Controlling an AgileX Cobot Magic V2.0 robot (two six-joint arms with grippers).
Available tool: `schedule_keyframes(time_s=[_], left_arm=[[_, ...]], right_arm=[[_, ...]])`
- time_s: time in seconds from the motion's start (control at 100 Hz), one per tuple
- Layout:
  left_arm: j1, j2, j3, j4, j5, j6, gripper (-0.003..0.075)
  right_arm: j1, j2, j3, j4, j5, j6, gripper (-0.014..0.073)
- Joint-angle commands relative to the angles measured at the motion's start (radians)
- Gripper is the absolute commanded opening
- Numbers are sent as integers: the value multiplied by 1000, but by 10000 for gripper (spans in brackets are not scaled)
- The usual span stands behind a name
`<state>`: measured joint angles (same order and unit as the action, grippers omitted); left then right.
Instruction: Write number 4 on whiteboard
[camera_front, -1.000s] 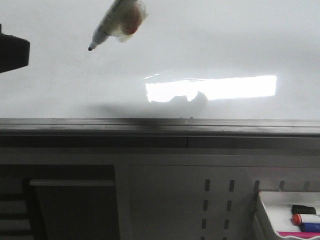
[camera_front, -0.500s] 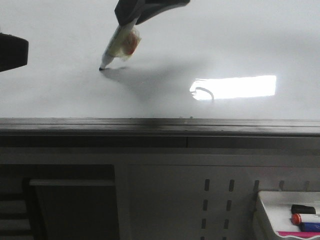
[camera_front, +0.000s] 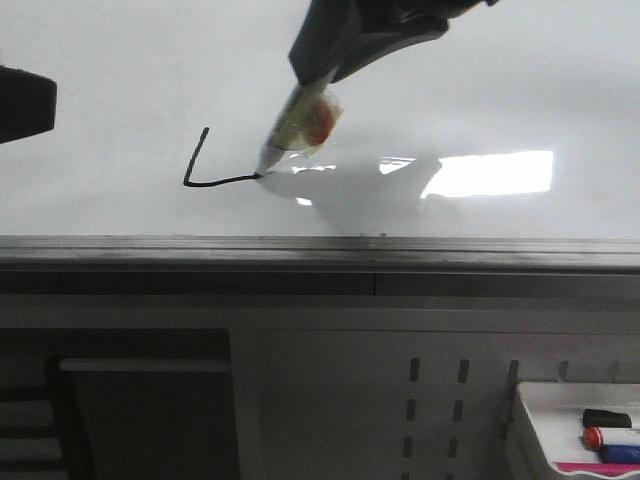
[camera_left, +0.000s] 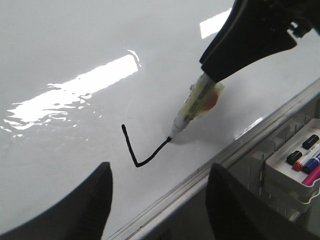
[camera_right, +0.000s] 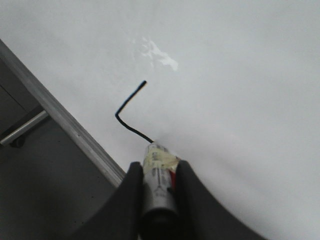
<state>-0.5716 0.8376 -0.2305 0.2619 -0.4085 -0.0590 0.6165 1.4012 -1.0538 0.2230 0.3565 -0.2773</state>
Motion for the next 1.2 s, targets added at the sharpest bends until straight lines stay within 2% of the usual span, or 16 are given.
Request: schedule_keyframes(time_s=[0.0, 0.24, 0.49, 0.74, 0.89, 1.06, 1.19], left_arm=[[-4, -7, -27, -17, -77, -5, 389], [-4, -7, -27, -17, -77, -5, 389], [-4, -7, -27, -15, -77, -5, 389], [-4, -7, -27, 0, -77, -5, 389], [-4, -7, -27, 69, -77, -5, 389], [-4, 25, -27, 266, -81, -5, 389], [-4, 102, -29, 276, -102, -5, 389]], right_arm=[[-23, -44, -15, -29, -14, -12, -64], [63, -42, -103, -39, -72, -12, -64], [12, 18, -121, -63, -79, -12, -64], [54, 51, -121, -51, 127, -12, -64], [75, 48, -121, -51, 108, -12, -64], [114, 12, -125, -36, 113, -12, -64], [179, -17, -125, -36, 117, -12, -64]])
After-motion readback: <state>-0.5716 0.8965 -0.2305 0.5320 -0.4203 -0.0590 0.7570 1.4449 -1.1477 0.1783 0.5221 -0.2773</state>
